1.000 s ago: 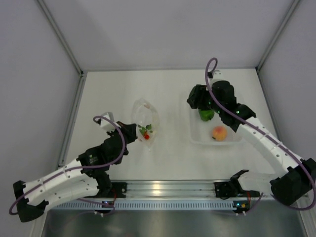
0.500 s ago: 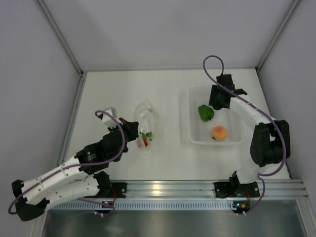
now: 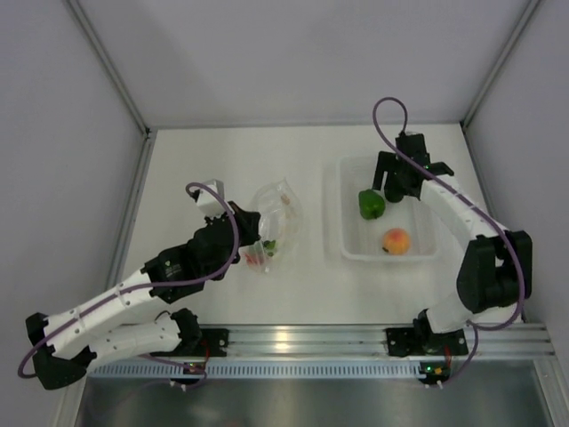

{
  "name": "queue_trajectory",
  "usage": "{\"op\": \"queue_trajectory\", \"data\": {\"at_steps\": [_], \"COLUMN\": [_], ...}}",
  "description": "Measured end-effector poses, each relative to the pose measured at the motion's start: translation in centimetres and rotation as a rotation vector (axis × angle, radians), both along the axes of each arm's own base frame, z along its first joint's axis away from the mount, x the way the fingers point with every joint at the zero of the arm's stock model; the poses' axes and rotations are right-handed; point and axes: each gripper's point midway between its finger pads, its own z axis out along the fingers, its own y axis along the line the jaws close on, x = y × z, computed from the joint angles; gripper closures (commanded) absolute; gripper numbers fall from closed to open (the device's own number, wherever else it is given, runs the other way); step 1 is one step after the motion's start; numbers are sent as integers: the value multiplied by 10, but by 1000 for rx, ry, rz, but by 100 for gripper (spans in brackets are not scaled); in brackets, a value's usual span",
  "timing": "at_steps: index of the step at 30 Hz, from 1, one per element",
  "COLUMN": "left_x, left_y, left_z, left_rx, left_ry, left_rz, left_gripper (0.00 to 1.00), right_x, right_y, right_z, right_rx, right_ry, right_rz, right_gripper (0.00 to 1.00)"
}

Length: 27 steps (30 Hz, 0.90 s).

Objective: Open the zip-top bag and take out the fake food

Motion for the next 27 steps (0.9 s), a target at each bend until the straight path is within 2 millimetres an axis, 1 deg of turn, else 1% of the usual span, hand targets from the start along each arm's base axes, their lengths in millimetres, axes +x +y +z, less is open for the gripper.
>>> {"op": "queue_trajectory", "data": {"at_steps": [1, 2, 4, 5, 7, 8, 10, 11, 12, 16, 20, 22, 23, 27], "left_x": [0, 1, 1, 2, 3, 4, 6, 7, 8, 12, 14, 16, 16, 19], "left_y": [-1, -2, -3, -3, -4, -5, -7, -9, -11, -18, -22, -25, -27, -32], "left_z": [0, 1, 1, 0, -1, -1, -4, -7, -9, -18, -22, -21, -20, -23], "left_rx": [-1, -5, -15, -21, -30, -33, -37, -35, -36, -46, -76, -104, -117, -139], "left_ry": [1, 3, 8, 10, 15, 17, 25, 32, 38, 63, 81, 83, 83, 90], "left_rz": [-1, 0, 6, 10, 20, 24, 32, 35, 38, 52, 71, 80, 82, 89], "left_gripper": [100, 100, 100, 100, 100, 100, 100, 100, 100, 100, 100, 100, 100, 100], "right_x": [-7, -14, -27, -34, -47, -56, -71, -79, -88, -121, -144, -153, -155, -160], "right_y": [7, 14, 34, 46, 69, 84, 109, 122, 135, 182, 211, 222, 229, 247], "right_z": [7, 16, 39, 53, 76, 87, 103, 110, 114, 128, 130, 130, 129, 126], "right_rx": [39, 80, 187, 239, 326, 372, 438, 467, 490, 564, 588, 588, 582, 558], "right_ry": [-17, -40, -112, -153, -219, -245, -280, -288, -291, -290, -271, -263, -259, -258], "right_rz": [20, 39, 97, 132, 201, 243, 316, 354, 389, 516, 591, 614, 621, 619], "right_gripper": [25, 32, 40, 46, 52, 58, 60, 64, 65, 69, 71, 73, 78, 79]}}
